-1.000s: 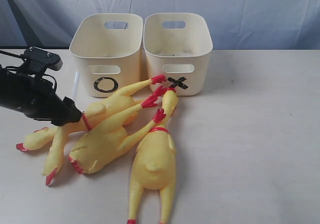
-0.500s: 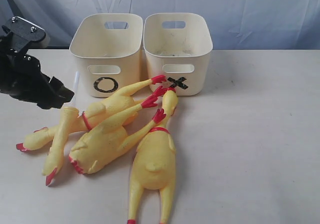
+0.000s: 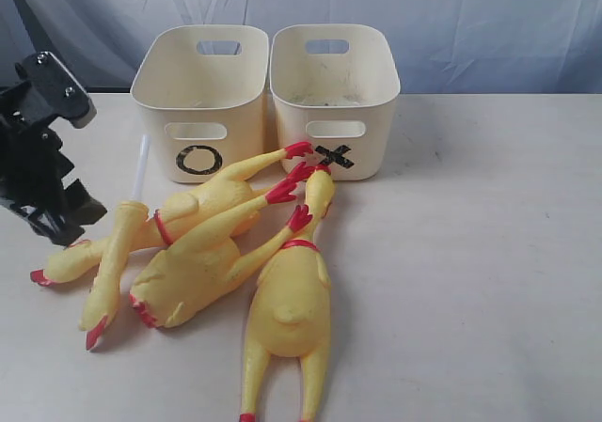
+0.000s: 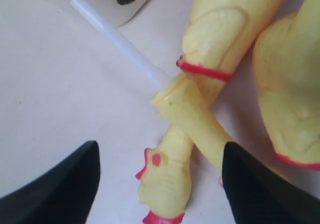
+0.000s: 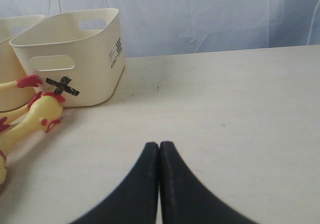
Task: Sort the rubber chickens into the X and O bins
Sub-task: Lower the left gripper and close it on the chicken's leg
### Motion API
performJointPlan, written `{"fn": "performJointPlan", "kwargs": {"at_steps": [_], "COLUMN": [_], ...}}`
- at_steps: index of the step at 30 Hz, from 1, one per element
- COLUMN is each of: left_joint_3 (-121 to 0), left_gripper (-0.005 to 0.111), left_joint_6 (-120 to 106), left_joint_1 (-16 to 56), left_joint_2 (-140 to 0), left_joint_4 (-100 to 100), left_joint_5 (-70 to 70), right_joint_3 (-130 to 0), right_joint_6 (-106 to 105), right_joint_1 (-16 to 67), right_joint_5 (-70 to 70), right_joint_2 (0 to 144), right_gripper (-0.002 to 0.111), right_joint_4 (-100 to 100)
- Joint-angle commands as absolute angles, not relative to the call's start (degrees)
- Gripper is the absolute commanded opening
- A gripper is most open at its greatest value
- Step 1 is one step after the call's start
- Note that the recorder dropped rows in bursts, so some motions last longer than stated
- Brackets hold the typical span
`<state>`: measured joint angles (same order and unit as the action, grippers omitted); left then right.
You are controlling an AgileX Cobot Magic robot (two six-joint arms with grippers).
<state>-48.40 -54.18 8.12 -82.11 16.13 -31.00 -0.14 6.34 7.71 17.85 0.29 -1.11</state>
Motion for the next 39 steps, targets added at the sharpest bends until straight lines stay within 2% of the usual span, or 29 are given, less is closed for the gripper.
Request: {"fn": "performJointPlan", "kwargs": {"at_steps": [1,11,39], "left_joint_3": [-48.3,-48.2,-48.2], "left_gripper": [0.065,0.065,0.065], "left_joint_6": [-54.3,-54.6,-59.1], "left_joint_1": [8.5,8.5,8.5], "left_joint_2": [-81.6,-85.4,-100.0], "left_joint_4": [10.5,5.9,3.9], "left_joint_5": [-32.5,-34.3,-22.6], "right_joint_3": [0.0,0.0,0.0], "right_joint_6": [6.1,6.1,6.1], "right_joint_1": [7.4,7.4,7.4], "right_joint_5": [17.5,17.5,17.5], "right_joint_2": [0.0,0.0,0.0], "right_gripper": [0.000,0.000,0.000], "right_joint_4": [-1.4,-1.4,-1.4]}}
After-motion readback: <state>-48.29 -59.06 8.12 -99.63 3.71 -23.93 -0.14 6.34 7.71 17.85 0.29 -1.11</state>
